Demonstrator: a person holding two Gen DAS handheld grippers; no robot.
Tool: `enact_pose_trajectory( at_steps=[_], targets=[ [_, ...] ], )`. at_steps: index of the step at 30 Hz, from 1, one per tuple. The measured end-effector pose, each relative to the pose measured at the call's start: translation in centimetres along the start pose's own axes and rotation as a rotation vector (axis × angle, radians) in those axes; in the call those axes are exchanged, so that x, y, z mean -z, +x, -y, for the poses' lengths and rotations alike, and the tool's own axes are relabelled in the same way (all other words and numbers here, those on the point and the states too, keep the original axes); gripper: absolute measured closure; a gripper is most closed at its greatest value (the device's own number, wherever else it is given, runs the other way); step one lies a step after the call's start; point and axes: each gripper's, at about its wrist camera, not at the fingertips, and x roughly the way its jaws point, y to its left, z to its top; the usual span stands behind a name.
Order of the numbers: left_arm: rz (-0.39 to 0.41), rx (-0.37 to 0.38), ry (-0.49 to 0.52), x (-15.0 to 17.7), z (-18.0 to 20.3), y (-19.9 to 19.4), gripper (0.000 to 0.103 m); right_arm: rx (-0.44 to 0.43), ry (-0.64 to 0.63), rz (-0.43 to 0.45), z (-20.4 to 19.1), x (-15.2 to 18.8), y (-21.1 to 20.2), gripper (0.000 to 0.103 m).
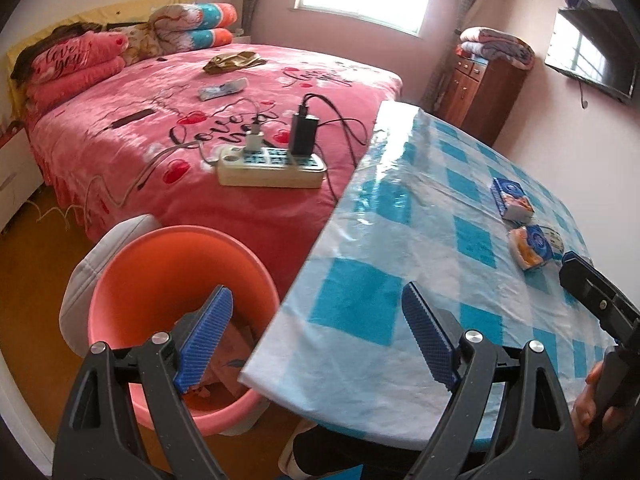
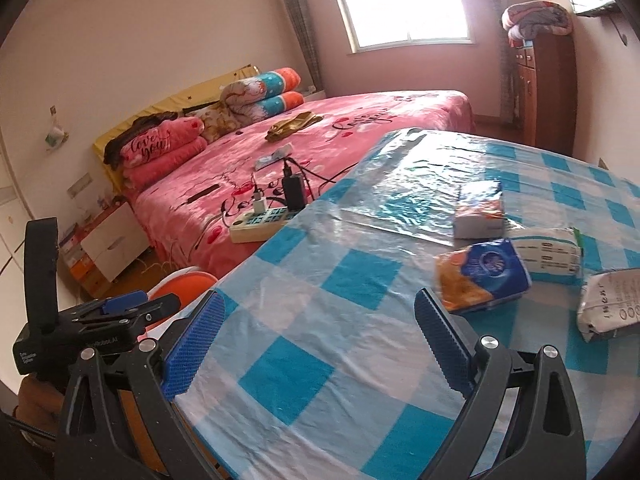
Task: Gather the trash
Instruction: 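Move both grippers back over the table toward the tissue packs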
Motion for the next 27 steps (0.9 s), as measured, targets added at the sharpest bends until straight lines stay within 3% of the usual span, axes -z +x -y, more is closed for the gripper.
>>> enact_pose_trajectory(
  at_steps=[27],
  targets=[
    [-0.029, 0.069, 0.224, -1.0, 12.6, 1.3, 0.016, 0.082, 0.212, 0.060, 10.7, 1.3, -5.1, 0.008]
  ],
)
